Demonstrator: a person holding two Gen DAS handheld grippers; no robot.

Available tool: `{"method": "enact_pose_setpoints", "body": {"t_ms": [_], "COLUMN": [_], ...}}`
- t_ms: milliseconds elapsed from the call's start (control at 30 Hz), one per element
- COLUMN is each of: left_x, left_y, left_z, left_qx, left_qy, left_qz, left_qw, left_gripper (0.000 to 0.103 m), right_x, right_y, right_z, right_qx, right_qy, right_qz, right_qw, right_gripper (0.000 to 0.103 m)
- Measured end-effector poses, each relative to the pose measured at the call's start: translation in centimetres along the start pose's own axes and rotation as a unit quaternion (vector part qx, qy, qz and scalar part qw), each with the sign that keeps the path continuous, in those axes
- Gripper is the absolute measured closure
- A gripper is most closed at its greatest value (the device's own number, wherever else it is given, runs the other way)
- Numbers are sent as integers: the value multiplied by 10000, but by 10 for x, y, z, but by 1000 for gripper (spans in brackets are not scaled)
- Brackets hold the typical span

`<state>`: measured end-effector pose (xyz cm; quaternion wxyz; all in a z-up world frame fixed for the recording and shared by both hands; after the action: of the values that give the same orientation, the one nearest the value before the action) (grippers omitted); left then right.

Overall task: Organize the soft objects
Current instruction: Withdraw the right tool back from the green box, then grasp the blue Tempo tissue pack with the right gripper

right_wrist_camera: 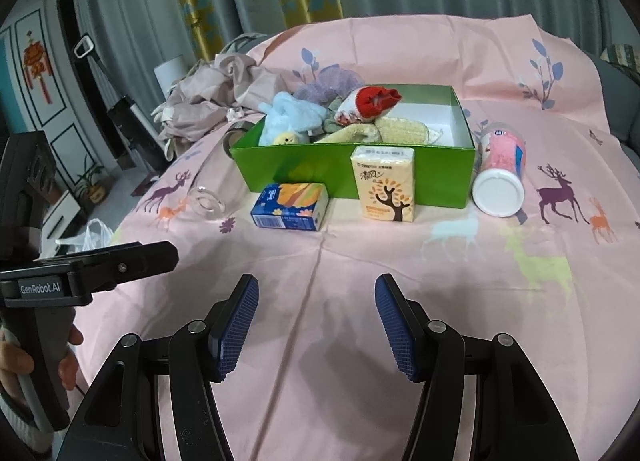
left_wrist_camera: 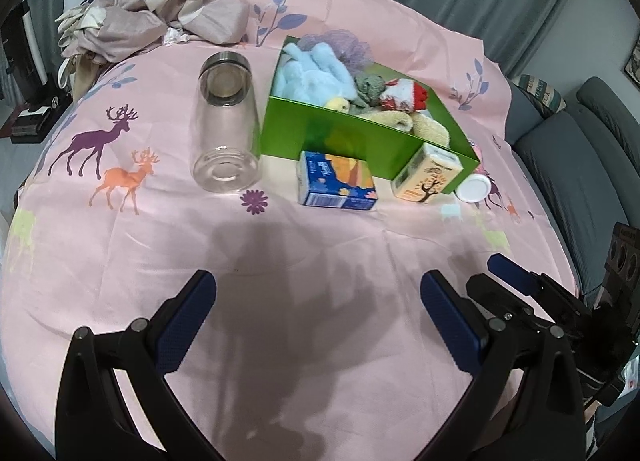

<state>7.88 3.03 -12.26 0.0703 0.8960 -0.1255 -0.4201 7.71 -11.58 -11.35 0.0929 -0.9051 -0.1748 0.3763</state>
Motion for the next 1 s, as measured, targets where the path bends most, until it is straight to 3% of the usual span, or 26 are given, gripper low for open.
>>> {"method": "enact_pose_setpoints", "body": {"t_ms": [300,600,1000], "left_x": [14,43,78], "left_y": [-12,-15,3], "left_z": [-4,-35,-61], "left_qx": [-88,132,313], "left_qy": [-83,-12,-44], "left_qz": [-14,-20,562], "left_qw": [9999,9999,9979], "left_gripper": [1,1,10], "right_x": [19,56,109], "right_y": [5,1,-9], "right_z": [1,-12,-24], "right_qx": [59,-282,-659], "right_qy": [-160,-346,-719], "right_qz": [-45,83,-91], "right_qw": [9998,9990,9952], "right_gripper": [42,42,42]}}
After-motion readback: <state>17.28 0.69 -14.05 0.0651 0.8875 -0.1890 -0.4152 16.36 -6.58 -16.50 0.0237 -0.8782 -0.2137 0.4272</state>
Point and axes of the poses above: each gripper's, at about its wrist camera, not at the fingertips, and x roughly the way its jaws point, y to its right, z to its underside, the point moved 9 cm from there along x, roughly the way its jaws point, and after that the axes turned 8 degrees about x, right-handed, at the moved point
